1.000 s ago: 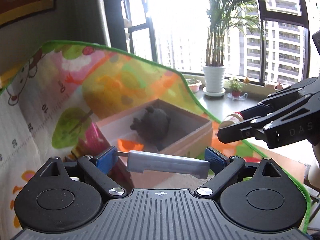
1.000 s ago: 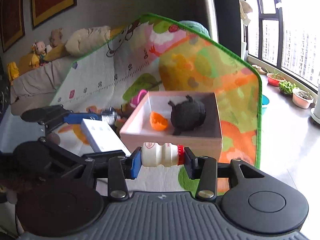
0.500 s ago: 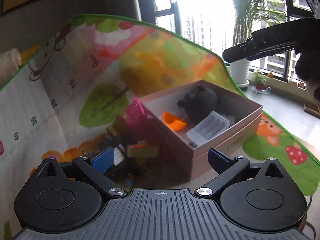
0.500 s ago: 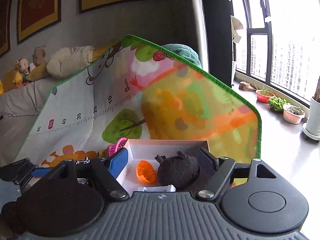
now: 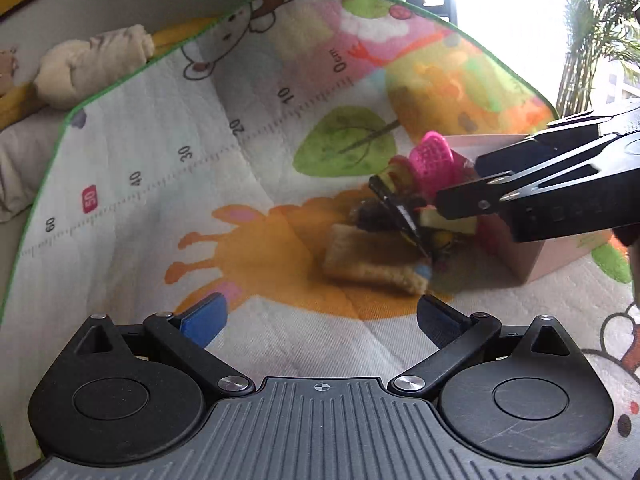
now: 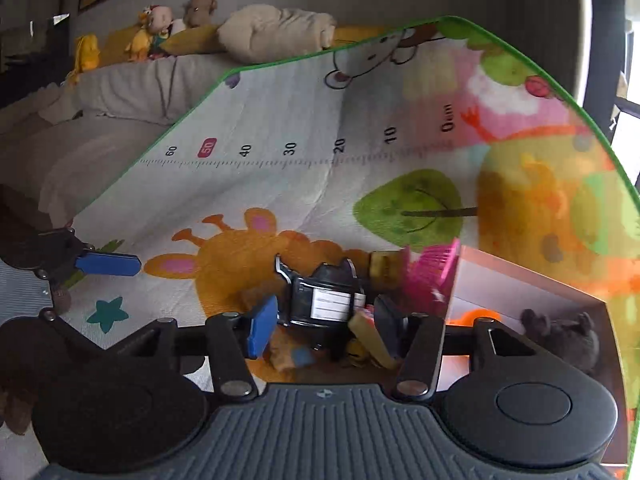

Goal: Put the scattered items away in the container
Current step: 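Grasp the black labelled phone holder with the right tool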

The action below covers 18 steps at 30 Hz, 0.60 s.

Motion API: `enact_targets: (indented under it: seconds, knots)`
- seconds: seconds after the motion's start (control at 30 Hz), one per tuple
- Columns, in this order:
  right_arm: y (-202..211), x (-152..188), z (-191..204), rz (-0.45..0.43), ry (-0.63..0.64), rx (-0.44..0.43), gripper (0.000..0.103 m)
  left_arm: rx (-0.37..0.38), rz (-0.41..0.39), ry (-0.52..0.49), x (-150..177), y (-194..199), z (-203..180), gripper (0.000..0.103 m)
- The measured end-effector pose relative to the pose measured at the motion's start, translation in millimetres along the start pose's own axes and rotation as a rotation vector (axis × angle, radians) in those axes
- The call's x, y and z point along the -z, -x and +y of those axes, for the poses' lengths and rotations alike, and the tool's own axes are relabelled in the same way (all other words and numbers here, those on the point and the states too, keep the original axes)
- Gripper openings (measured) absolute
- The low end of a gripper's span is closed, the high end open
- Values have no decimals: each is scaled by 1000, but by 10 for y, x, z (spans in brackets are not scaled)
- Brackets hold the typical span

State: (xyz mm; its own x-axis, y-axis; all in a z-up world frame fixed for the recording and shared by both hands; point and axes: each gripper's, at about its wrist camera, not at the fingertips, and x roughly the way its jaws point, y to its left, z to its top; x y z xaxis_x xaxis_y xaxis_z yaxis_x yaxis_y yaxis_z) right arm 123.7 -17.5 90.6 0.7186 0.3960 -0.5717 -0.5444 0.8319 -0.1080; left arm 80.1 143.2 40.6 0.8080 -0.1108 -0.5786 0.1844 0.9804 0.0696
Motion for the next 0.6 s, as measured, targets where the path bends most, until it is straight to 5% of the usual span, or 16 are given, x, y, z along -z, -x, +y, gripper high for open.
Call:
enact_targets:
  seconds: [0.17, 0.2, 0.23, 0.27, 0.43, 0.53, 0.6]
  knots:
    - [-416, 16, 353, 5, 109, 63, 54, -1, 23, -2, 130, 45, 76, 103]
    - [-488, 30, 403, 13, 137, 90, 49, 0, 27, 6, 149, 54, 97, 103]
    - [-537, 52, 438, 26, 162, 111, 27, 0, 28, 19, 164, 65, 128, 103]
    - [-551, 77, 457, 38, 178, 119, 22, -1, 29, 32, 173, 80, 158, 103]
    - [-116, 272, 520, 53, 213, 35, 11, -12, 29, 104, 224, 186, 371, 103]
    - [202, 422, 583, 108, 213, -109, 15, -9, 32, 158, 232, 227, 492, 103]
    - [378, 493, 583, 127, 174, -191, 32, -15, 27, 189, 227, 264, 546, 103]
